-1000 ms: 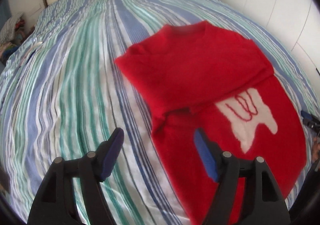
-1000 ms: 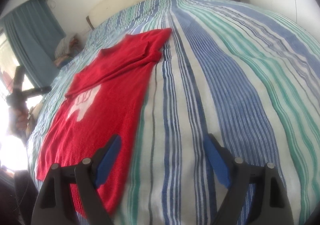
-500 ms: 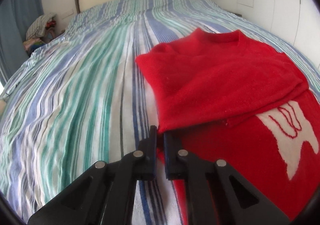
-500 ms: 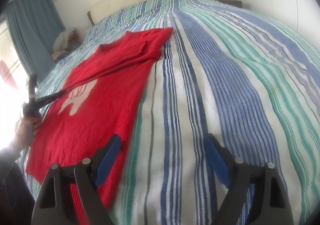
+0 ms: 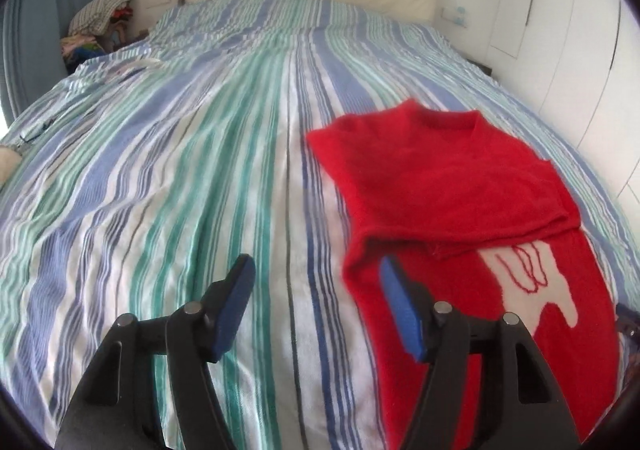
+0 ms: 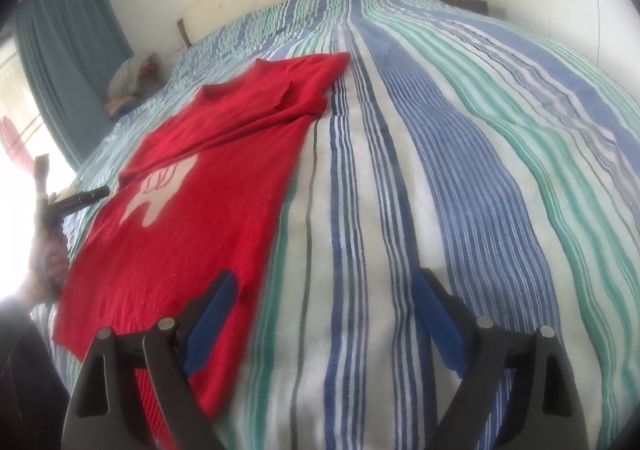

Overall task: Fold small clothes
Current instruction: 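Release the sleeve and lift the left gripper away from the sweater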

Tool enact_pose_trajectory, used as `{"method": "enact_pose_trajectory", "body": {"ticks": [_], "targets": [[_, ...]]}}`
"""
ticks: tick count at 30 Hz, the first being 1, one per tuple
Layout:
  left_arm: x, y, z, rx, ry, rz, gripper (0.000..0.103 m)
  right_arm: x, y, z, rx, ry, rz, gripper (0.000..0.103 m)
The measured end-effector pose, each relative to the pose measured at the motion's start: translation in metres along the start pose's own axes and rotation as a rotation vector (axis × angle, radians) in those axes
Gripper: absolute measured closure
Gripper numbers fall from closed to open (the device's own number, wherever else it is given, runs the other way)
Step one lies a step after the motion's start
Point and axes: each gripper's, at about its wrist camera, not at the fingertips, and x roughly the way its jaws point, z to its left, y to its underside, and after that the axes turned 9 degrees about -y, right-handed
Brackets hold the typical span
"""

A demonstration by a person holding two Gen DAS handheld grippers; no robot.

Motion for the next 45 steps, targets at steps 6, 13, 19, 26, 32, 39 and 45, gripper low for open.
{"method": "enact_pose_trajectory", "body": {"ticks": [6,13,19,26,32,39,45], "targets": [[0.015,-0.038,-0.042,0.057,0.06,-0.028,0.046,0.004,0.0,0.003,-0.013,0.019,0.006,0.014],[0.076,0.004,-0.016,-0.025,-0.021,0.12,0.062,0.0,0.001,0.0,-0.004,0.001,0.0,0.014],[0.035,0.01,0.0,-0.062,-0.057,0.11,0.026,0.004,-0.001,0.002,-0.018,0.016,0.015,0.014],[-0.01,0.03,0.033,-0.117,-0.059,0.097,0.014,-0.016,-0.002,0.002,-0.04,0.068,-0.07,0.014],[0.003,0.045,0.062,-0.189,-0.119,0.081,0.009,-0.031,-0.007,-0.013,-0.001,0.161,-0.159,0.014],[0.016,0.062,0.088,-0.331,-0.087,0.128,0.005,-0.022,-0.001,-0.048,0.117,0.192,-0.118,0.014],[0.021,0.063,0.074,-0.264,-0.131,0.142,0.001,-0.013,0.001,-0.044,0.081,0.219,-0.105,0.006]]}}
